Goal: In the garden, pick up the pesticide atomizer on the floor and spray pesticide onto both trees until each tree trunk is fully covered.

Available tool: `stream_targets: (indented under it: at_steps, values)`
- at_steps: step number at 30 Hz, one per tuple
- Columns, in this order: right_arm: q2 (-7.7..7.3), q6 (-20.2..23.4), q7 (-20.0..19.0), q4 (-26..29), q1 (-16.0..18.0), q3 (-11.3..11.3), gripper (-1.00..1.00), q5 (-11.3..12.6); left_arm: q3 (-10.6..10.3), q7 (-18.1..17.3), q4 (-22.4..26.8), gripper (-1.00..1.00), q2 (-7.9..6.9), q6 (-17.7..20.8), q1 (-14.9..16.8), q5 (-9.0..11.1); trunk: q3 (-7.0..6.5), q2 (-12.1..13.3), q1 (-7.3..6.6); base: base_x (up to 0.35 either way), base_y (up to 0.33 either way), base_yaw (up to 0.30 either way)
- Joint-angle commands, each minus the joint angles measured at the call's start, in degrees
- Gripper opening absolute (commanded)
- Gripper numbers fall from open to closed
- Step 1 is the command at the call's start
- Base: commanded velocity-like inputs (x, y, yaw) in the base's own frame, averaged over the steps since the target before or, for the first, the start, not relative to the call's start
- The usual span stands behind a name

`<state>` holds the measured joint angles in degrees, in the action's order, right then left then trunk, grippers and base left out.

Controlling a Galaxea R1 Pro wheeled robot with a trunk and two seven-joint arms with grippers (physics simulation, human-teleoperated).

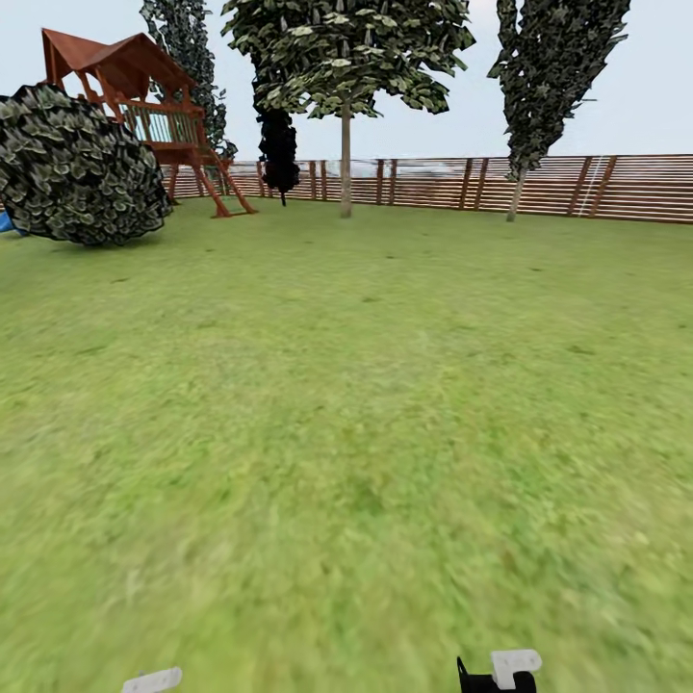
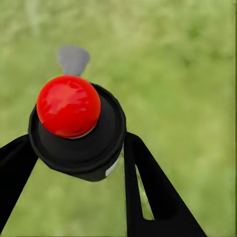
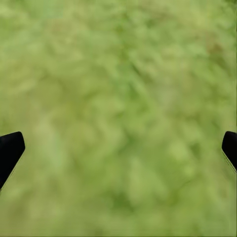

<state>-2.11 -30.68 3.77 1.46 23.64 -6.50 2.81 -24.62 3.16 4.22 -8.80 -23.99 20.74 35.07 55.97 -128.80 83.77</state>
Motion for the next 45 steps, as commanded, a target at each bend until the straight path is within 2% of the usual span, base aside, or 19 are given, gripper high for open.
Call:
stream_targets:
  at_steps: [1, 45]
  values:
    - [0.00, 0.00, 0.01, -0.01, 0.00, 0.00, 1.00, 0.00, 0.01, 0.00, 0.00, -1.00, -0.03, 0.00, 0.00, 0.00, 0.00, 0.00, 0.00, 0.339, 0.000, 0.000]
    - [0.00, 0.00, 0.01, 0.01, 0.00, 0.00, 1.00, 0.00, 0.01, 0.02, 0.00, -1.00, -0.08, 0.00, 0.00, 0.00, 0.00, 0.00, 0.00, 0.339, 0.000, 0.000]
